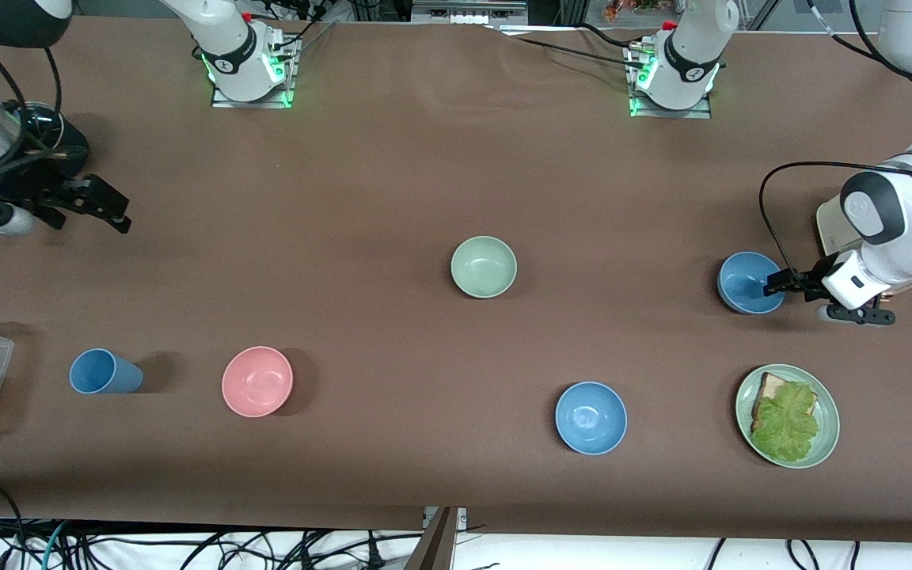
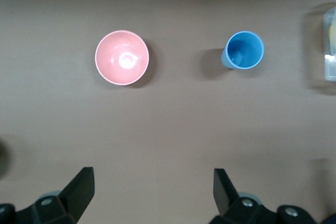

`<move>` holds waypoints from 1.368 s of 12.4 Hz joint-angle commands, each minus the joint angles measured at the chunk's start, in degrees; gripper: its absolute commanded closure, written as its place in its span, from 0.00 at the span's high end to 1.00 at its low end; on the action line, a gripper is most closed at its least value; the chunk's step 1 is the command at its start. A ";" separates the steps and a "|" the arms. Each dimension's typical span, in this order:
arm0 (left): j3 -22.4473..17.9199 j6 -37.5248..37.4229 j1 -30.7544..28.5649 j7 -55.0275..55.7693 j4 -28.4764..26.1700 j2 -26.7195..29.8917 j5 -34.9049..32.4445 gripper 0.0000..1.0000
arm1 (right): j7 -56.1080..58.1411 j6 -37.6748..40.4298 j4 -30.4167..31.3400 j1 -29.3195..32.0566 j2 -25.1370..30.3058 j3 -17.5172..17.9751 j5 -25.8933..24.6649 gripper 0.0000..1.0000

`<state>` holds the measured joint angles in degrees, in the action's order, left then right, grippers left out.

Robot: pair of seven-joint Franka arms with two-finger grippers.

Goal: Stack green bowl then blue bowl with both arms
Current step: 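Reach the left gripper down and grip the light blue bowl rim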

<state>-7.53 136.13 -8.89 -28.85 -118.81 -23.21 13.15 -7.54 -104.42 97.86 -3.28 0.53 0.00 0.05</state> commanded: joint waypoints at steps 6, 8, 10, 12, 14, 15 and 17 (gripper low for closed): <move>0.24 6.08 -0.69 -3.05 -7.23 0.27 4.26 0.00 | -4.58 6.67 -3.12 -0.32 -1.59 0.35 0.39 1.00; 0.24 5.73 -0.69 -2.79 -6.61 0.44 4.34 0.00 | -4.58 7.13 -3.12 -0.32 -1.59 0.35 0.39 1.00; 0.24 4.68 -0.69 -2.53 -5.74 0.71 4.34 0.00 | -4.50 6.95 -3.21 0.99 -1.94 0.70 0.21 1.00; 0.32 0.39 -0.08 -1.92 -2.32 0.89 4.43 0.00 | -4.50 6.77 -3.21 3.18 -1.94 3.06 0.13 1.00; 1.02 -3.14 2.89 -0.34 1.72 0.97 7.32 0.00 | -4.58 6.86 -3.29 3.11 -1.85 3.16 0.04 1.00; 1.20 -3.85 5.44 0.98 3.13 1.06 8.46 0.00 | -4.58 6.86 -3.55 3.11 -1.85 3.16 0.13 1.00; 2.95 -5.52 10.01 6.06 6.12 1.15 9.53 0.00 | -4.58 6.78 -3.56 3.02 -1.85 3.16 0.04 1.00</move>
<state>-5.26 132.66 -3.01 -26.83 -115.45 -22.24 20.97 -11.38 -98.94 96.22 -1.53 -0.61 1.96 0.08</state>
